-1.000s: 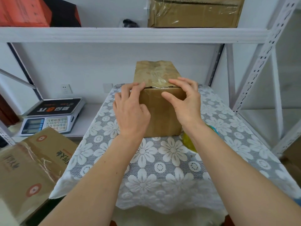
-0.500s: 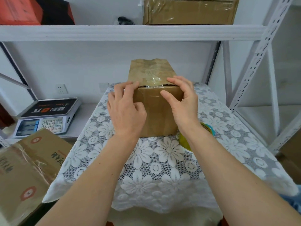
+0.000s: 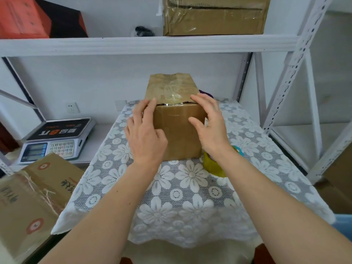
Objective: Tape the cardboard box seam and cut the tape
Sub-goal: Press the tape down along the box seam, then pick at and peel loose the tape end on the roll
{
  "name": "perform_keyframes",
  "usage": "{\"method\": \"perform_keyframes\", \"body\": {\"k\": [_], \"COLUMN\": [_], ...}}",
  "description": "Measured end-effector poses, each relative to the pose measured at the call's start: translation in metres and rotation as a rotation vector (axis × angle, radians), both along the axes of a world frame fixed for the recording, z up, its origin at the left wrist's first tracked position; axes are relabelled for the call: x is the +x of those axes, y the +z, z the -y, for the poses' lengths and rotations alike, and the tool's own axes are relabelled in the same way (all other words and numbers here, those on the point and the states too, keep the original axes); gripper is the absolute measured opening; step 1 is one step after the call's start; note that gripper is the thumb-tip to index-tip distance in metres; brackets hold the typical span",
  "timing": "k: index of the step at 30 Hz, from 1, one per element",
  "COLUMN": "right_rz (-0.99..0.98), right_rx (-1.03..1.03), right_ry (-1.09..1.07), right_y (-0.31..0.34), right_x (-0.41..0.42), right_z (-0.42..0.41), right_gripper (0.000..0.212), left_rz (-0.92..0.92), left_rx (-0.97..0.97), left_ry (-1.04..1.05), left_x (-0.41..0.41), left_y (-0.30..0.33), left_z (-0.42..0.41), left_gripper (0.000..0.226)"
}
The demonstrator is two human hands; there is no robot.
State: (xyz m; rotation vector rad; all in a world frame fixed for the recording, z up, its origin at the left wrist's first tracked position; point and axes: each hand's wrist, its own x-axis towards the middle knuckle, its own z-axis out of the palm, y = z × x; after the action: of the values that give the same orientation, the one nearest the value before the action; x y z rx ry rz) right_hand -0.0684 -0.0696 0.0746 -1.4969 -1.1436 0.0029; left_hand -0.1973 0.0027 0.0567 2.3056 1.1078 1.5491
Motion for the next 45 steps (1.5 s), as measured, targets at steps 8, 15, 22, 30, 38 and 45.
{"method": "perform_keyframes", "body": {"k": [8,15,22,30,38,45], "right_rz": [-0.236,-0.138,0.442,-0.572,-0.763,-0.802], "right_rx": [-0.034,-0.239,-0.717,-0.259,-0.221,-0.127], "right_ry": [-0.327,-0.329,-0.285,0.239,0.501,0.334], "right_y": [-0.02,-0.041,-0.069,-0.046,-0.057,-0.058], "right_x": [0.032,0.033,0.017,0.036,0.047,0.03], "right_z": [0.055,0.086,0.084,0.1,0.098,0.087], "right_gripper": [0.024,0.026,0.037,0.011,0.023,0.034], "left_rz": [0.134,-0.051,-0.239,-0.186,0.119,0.153], "left_rx": [0.024,-0.281,-0.492,-0.659,-0.829,-0.615], "left_ry": [0.019,-0.251,-0.272,-0.47,-0.703,-0.722], "left_x": [-0.016,-0.007,-0.003,0.001,0.038,0.045], "left_y": [-0.025,-0.059,-0.067,-0.042,-0.039,-0.048], "left_z": [0.028,0.062,0.082,0.086,0.079,0.072], "left_gripper": [0.046,0.03,0.031,0.074,0.106,0.093]}}
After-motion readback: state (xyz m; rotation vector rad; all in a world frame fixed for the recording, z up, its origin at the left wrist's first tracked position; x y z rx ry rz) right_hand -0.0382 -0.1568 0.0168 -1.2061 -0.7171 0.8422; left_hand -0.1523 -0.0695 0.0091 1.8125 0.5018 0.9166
